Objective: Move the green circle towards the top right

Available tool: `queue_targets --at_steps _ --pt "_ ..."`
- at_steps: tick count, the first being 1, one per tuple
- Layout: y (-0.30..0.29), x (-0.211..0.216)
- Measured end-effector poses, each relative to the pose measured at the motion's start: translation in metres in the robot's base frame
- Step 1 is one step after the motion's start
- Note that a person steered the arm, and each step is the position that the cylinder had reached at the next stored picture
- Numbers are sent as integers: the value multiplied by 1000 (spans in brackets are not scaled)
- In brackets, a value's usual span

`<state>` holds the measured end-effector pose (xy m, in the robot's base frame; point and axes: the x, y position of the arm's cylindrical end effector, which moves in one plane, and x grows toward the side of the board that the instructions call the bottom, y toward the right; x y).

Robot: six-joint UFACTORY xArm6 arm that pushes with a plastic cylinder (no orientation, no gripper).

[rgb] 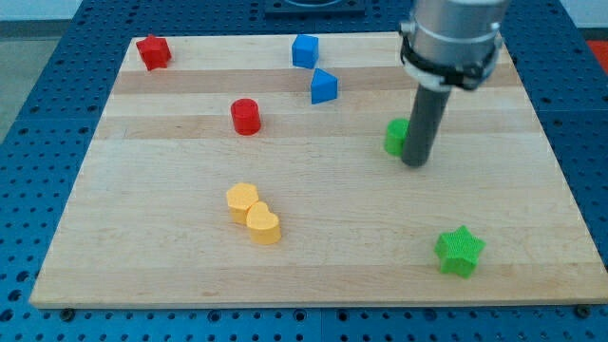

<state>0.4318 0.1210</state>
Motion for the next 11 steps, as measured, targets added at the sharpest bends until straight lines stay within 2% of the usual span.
queue_targets --at_steps 1,2,3,5,6,7,8,9,10,11 --pt "3 -3" --pt "-10 12" --pt "-26 -3" --pt "-8 -92" --pt "-9 -86" --pt "-36 -73" --pt "-38 -109" --pt "-7 -152" --pt "10 -164" --pt "1 -133"
